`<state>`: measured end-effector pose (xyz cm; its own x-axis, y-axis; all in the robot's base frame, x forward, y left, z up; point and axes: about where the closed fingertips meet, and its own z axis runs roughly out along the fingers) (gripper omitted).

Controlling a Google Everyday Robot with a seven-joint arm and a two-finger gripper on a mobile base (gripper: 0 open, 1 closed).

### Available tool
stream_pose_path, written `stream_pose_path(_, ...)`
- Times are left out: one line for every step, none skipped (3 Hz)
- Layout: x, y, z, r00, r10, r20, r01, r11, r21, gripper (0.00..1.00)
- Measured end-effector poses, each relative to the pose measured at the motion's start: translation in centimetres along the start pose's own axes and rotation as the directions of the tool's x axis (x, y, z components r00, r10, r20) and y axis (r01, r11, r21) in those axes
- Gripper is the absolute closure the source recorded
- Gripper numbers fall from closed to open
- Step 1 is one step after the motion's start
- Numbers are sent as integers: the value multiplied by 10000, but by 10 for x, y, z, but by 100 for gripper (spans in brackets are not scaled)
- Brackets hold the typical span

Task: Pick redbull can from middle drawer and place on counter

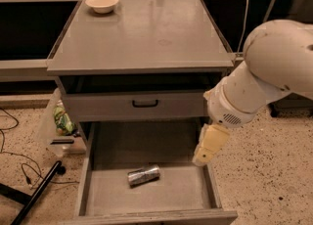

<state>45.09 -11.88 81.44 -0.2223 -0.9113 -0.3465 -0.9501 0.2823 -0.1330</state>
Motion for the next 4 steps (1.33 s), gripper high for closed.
stream_pose_path(-28, 8, 63, 9959, -756, 504, 779, 9959, -459, 0)
stream_pose_path(-57, 17, 124, 9852, -1465, 889, 1490, 9886, -222, 0)
stream_pose_path(-64, 21, 177, 9806, -1234, 1526, 1255, 9921, -43, 0)
stream_pose_path(-76, 8, 176, 9736, -1221, 1930, 1146, 9922, 497, 0)
